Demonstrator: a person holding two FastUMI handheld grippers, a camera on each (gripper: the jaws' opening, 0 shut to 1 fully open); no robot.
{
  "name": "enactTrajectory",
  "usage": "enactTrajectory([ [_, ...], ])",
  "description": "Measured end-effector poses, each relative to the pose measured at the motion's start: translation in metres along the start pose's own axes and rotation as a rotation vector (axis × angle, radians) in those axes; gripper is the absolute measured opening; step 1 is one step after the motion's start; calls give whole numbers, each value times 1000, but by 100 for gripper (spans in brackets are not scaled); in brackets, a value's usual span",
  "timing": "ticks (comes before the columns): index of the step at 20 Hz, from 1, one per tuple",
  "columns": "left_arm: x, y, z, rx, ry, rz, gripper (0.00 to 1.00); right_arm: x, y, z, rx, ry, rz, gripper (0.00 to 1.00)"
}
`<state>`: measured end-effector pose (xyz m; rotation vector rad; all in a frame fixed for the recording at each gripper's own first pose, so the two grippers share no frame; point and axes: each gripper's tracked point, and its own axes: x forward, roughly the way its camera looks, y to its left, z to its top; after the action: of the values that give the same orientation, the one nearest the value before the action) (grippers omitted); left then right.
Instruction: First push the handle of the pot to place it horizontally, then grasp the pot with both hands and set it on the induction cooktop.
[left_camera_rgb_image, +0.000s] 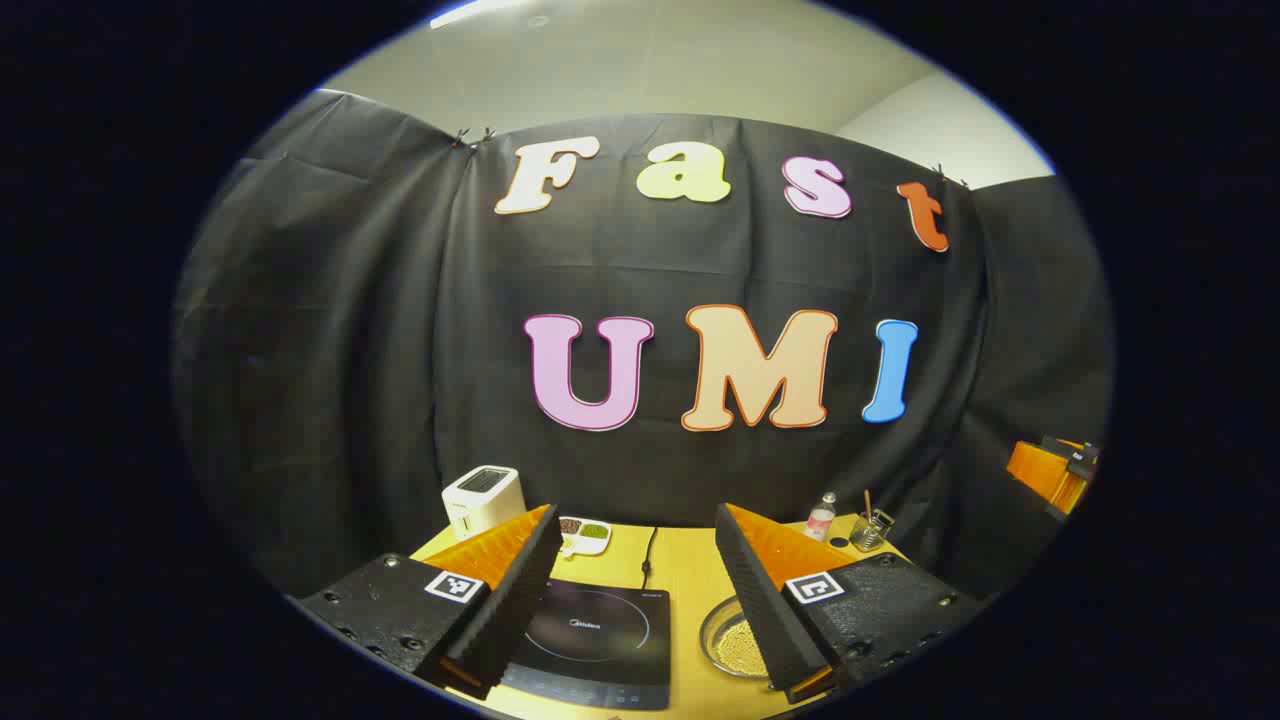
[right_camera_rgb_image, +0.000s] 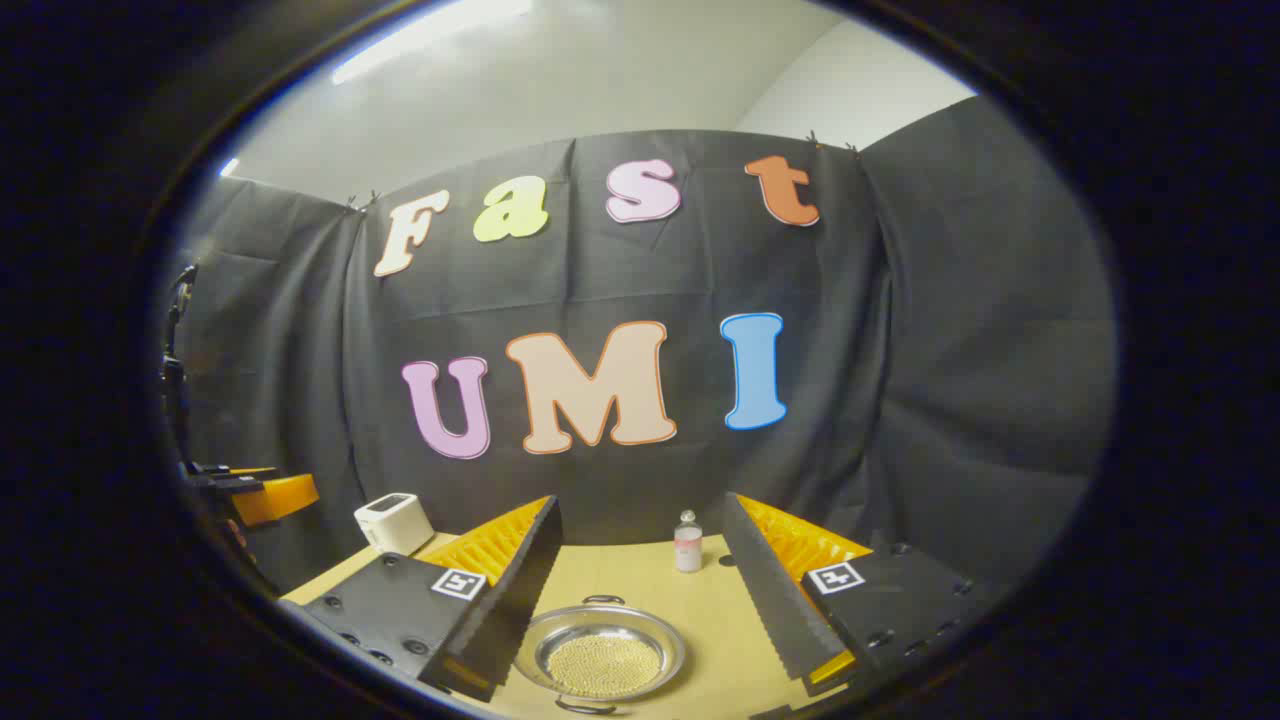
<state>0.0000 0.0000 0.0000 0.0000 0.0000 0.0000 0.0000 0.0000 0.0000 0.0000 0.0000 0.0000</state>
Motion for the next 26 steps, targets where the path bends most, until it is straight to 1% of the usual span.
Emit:
enactTrajectory([
  [1, -1, -3, 0, -12, 0, 9, 89, 4, -3, 0, 7, 6, 17, 100],
  [2, 1, -6, -1, -23, -2, 21, 90, 7, -7, -1, 9, 10, 33, 100],
  [3, 1, -9, -2, -34, -3, 34, 94, 10, -14, -1, 5, 13, 39, 95],
  [4, 1, -13, -6, -44, 1, 45, 90, 14, -21, -1, -2, 14, 44, 94],
  [5, 0, -17, -7, -47, 1, 54, 95, 16, -28, -2, -8, 13, 51, 94],
  [6, 1, -20, -9, -42, 1, 65, 90, 18, -33, -3, -11, 13, 56, 94],
  [7, 1, -22, -9, -34, 3, 74, 95, 21, -38, -4, -12, 14, 60, 94],
  [12, 3, -40, -7, -15, 6, 88, 95, 30, -52, -6, 9, 31, 83, 95],
  [13, 2, -42, -6, -9, 7, 89, 90, 32, -53, -6, 16, 35, 89, 95],
  [14, 3, -45, -6, -4, 7, 87, 95, 33, -54, -7, 20, 36, 91, 95],
  [17, 5, -50, -5, 3, 7, 76, 95, 34, -58, -9, 22, 42, 82, 94],
  [18, 6, -50, -6, 5, 8, 70, 90, 34, -57, -11, 23, 46, 79, 94],
  [19, 7, -50, -6, 7, 12, 65, 90, 33, -56, -13, 23, 51, 77, 94],
  [20, 8, -49, -7, 8, 13, 58, 95, 32, -55, -13, 22, 54, 72, 94],
  [23, 13, -44, -9, 10, 16, 36, 95, 29, -51, -15, 13, 52, 46, 94],
  [26, 17, -34, -13, 7, 22, 8, 95, 27, -38, -15, 11, 45, 19, 94],
])
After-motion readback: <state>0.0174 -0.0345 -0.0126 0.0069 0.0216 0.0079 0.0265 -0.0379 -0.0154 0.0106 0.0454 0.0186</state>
